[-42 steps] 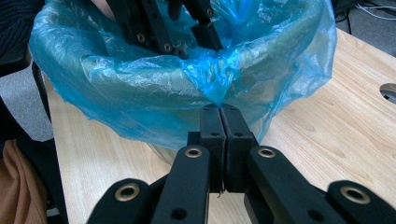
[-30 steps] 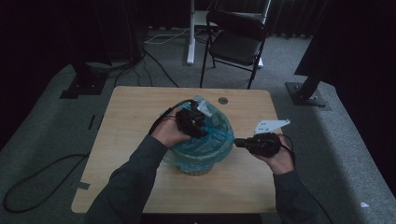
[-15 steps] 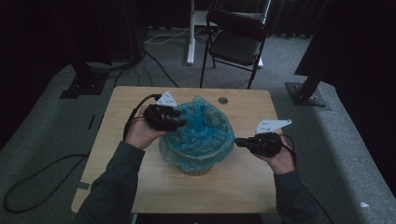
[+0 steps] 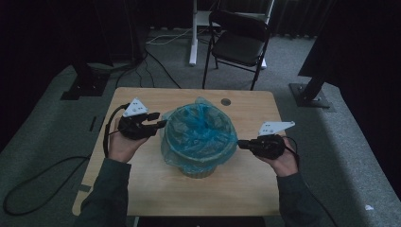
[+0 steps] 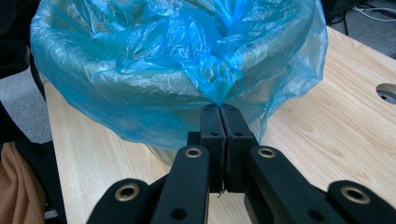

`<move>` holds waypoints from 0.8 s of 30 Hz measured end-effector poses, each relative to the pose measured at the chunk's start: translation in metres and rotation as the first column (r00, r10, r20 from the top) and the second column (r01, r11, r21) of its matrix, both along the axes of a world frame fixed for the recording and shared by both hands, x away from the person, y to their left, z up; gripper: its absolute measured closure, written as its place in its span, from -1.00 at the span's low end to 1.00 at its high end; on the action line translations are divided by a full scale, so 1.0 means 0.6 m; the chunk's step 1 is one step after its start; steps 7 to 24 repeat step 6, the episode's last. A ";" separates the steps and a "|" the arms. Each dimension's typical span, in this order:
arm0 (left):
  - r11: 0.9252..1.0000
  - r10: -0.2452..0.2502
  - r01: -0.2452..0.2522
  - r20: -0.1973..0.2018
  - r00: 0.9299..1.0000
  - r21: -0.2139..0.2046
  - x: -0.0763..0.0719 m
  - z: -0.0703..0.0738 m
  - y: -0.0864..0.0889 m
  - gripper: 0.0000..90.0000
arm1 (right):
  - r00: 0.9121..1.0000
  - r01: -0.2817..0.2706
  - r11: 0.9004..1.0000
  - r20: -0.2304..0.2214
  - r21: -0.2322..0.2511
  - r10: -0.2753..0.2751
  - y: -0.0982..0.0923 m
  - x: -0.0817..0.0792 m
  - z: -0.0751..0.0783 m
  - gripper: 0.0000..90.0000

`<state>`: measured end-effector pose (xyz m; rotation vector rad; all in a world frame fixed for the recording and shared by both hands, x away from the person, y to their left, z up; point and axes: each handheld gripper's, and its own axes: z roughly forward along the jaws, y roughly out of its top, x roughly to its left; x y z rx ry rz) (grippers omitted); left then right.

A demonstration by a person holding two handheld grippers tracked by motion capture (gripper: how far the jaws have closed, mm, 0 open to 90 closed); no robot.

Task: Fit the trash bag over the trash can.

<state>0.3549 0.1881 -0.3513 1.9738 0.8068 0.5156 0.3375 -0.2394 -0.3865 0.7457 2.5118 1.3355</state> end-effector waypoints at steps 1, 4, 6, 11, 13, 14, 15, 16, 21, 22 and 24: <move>1.000 0.005 -0.005 0.003 1.000 -0.013 -0.001 -0.003 0.003 0.29 | 1.000 0.001 1.000 -0.001 0.000 -0.001 0.000 0.000 0.000 0.97; 0.999 0.029 -0.029 0.000 1.000 -0.019 0.001 -0.008 0.013 0.28 | 1.000 0.001 1.000 -0.001 0.002 -0.001 -0.001 0.000 -0.001 0.97; 0.999 0.045 -0.045 -0.003 0.999 -0.021 0.002 -0.013 0.020 0.26 | 1.000 0.003 1.000 0.000 0.007 -0.003 -0.003 -0.002 0.000 0.96; 0.999 0.045 -0.045 -0.003 0.999 -0.021 0.002 -0.013 0.020 0.26 | 1.000 0.003 1.000 0.000 0.007 -0.003 -0.003 -0.002 0.000 0.96; 0.999 0.045 -0.045 -0.003 0.999 -0.021 0.002 -0.013 0.020 0.26 | 1.000 0.003 1.000 0.000 0.007 -0.003 -0.003 -0.002 0.000 0.96; 0.999 0.045 -0.045 -0.003 0.999 -0.021 0.002 -0.013 0.020 0.26 | 1.000 0.003 1.000 0.000 0.007 -0.003 -0.003 -0.002 0.000 0.96; 0.999 0.045 -0.045 -0.003 0.999 -0.021 0.002 -0.013 0.020 0.26 | 1.000 0.003 1.000 0.000 0.007 -0.003 -0.003 -0.002 0.000 0.96; 0.999 0.045 -0.045 -0.003 0.999 -0.021 0.002 -0.013 0.020 0.26 | 1.000 0.003 1.000 0.000 0.007 -0.003 -0.003 -0.002 0.000 0.96; 0.999 0.045 -0.045 -0.003 0.999 -0.021 0.002 -0.013 0.020 0.26 | 1.000 0.003 1.000 0.000 0.007 -0.003 -0.003 -0.002 0.000 0.96; 0.999 0.045 -0.045 -0.003 0.999 -0.021 0.002 -0.013 0.020 0.26 | 1.000 0.003 1.000 0.000 0.007 -0.003 -0.003 -0.002 0.000 0.96; 0.999 0.045 -0.045 -0.003 0.999 -0.021 0.002 -0.013 0.020 0.26 | 1.000 0.003 1.000 0.000 0.007 -0.003 -0.003 -0.002 0.000 0.96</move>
